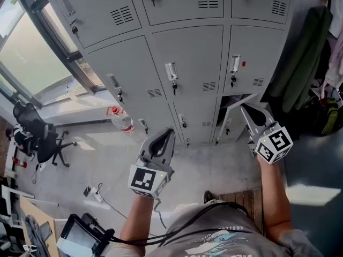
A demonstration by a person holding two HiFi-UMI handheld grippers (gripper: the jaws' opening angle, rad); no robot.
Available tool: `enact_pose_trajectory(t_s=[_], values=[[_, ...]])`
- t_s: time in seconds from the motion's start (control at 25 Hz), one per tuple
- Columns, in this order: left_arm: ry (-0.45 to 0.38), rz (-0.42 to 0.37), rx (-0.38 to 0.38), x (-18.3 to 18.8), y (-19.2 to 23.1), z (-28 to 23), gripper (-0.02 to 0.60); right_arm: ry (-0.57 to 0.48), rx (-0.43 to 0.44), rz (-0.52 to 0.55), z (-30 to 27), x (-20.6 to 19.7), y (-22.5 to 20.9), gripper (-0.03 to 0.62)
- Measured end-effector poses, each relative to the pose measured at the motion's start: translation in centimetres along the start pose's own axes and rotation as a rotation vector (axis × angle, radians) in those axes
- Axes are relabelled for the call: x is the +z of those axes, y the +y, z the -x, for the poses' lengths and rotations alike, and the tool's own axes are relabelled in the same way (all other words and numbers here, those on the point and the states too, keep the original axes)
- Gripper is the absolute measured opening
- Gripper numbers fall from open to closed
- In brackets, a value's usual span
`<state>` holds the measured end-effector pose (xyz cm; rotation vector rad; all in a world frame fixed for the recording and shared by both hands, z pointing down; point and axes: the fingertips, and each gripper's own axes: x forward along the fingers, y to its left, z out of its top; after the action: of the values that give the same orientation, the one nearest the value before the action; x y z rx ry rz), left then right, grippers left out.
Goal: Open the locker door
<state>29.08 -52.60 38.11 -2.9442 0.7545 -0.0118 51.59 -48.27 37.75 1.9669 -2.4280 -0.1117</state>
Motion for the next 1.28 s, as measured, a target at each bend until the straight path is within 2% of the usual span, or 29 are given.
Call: enact_pose_trajectory(t_s=[0.24, 0.36, 0.68, 0.88, 1.04, 1.12, 1.28], values=[[0.005, 0.033, 0.038, -0.6, 1.6, -4.2, 0.008, 0.035, -0.048, 0.002, -5.8, -2.0, -7.1, 0.009], [0.015, 0.025, 0.025, -0.9, 2.3, -6.0, 0.008, 0.06, -0.086, 0.0, -8.5, -3.2, -10.1, 0.037], [0.026, 0.022, -0.017, -1.7, 4.5, -10.5, 0.008, 0.153, -0.181, 0.033, -14.7, -6.0, -17.2, 0.063], [0.047, 0.012, -0.038, -2.8, 5.1, -11.9, 0.008, 0.17, -0.176, 0.045, -16.8, -6.8, -18.8, 0.077], [0.055, 0.034, -0.042, -3.0, 5.1, -12.4, 0.008, 0.185, -0.195, 0.066, -17.1, -6.9, -19.2, 0.07], [0.05, 0.037, -0.044, -3.2, 4.9, -12.4, 0.008, 0.2, -0.198, 0.07, -17.4, -7.0, -19.3, 0.097], [0.048, 0.033, -0.052, -3.3, 4.7, -12.4, 0.008, 0.2, -0.175, 0.06, -17.9, -6.5, -19.1, 0.075]])
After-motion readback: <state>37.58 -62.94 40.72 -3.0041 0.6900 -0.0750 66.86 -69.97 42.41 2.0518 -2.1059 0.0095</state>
